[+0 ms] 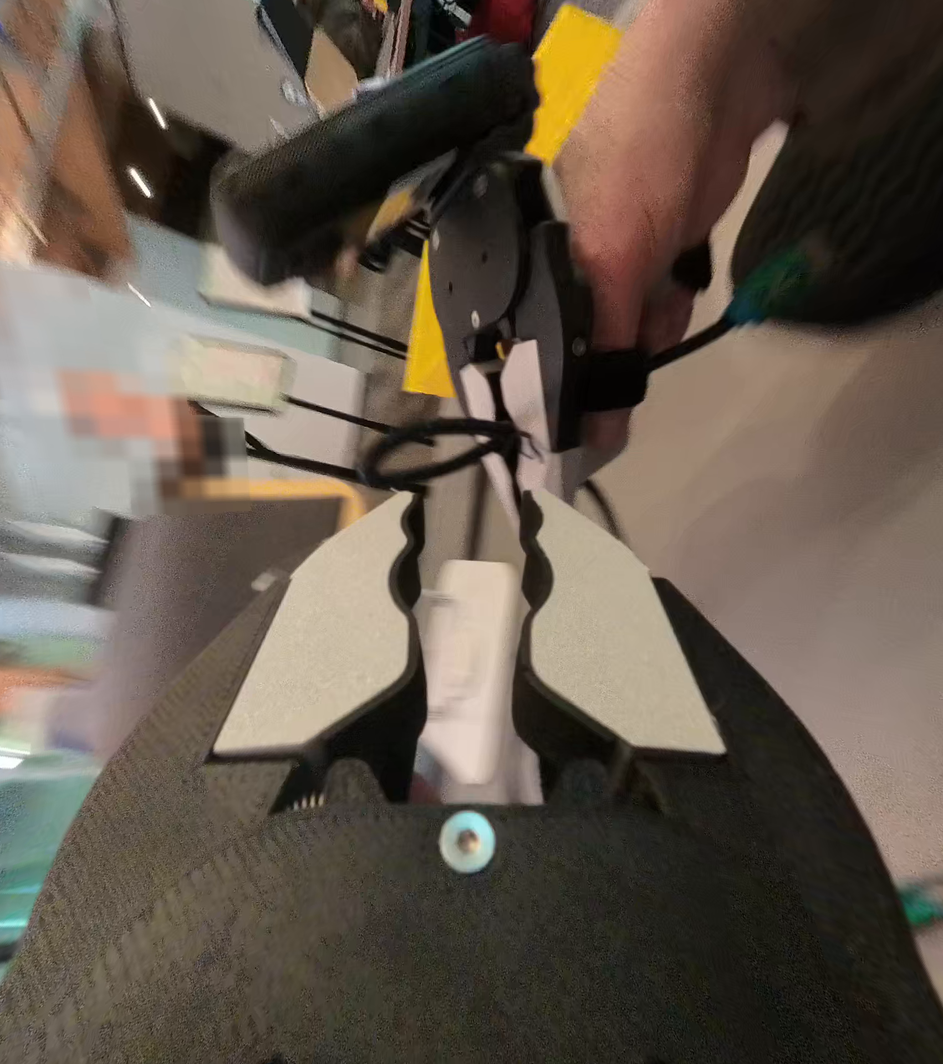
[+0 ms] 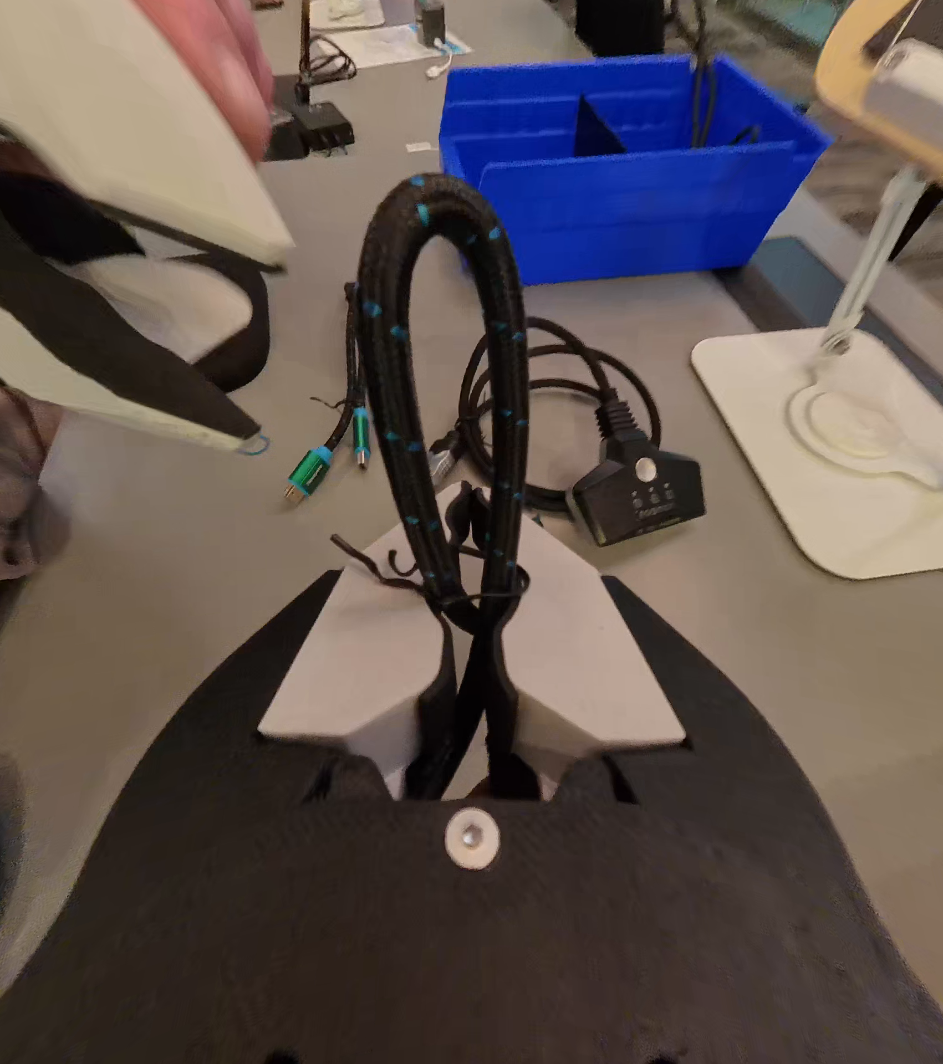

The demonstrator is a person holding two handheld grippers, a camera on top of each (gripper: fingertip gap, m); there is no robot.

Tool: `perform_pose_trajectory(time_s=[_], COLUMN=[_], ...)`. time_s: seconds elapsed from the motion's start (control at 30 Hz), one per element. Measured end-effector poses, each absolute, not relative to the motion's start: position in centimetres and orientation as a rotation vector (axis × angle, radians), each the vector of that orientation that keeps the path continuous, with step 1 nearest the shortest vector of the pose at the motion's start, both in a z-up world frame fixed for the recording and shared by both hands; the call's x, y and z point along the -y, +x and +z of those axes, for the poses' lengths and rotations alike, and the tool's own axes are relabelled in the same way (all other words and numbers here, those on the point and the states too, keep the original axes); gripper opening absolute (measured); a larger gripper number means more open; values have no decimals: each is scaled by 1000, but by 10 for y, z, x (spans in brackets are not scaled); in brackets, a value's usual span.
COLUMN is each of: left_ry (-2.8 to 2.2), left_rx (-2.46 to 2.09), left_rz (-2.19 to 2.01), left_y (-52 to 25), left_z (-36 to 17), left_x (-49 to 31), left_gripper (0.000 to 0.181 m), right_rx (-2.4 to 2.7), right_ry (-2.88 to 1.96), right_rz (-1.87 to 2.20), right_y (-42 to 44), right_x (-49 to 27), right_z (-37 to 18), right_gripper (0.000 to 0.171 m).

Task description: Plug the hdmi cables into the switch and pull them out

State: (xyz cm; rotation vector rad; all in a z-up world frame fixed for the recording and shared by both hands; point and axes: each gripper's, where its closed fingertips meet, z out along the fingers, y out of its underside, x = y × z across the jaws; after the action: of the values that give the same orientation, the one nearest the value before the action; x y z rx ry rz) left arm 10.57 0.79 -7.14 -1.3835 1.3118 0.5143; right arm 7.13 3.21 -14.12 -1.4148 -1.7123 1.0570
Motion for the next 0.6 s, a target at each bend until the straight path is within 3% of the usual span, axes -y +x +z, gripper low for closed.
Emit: perform_pose_trajectory(time_s=[0.13, 0.27, 0.6], left_ry=[-1711, -1745, -1698], left_rx=[-913, -680, -691], left_rz=[-147, -598, -430], left_y=[108, 122, 132], left_z=[-84, -72, -76], left_x=[-7, -13, -34], left_gripper=[42, 37, 14], right_rx=[1678, 1653, 1520], right_ry=[-1305, -1209, -1153], right_rz=[938, 742, 459], right_y=[69, 68, 68], right_x=[-37, -46, -66], right_z=[-127, -118, -101], right_gripper=[0, 0, 0])
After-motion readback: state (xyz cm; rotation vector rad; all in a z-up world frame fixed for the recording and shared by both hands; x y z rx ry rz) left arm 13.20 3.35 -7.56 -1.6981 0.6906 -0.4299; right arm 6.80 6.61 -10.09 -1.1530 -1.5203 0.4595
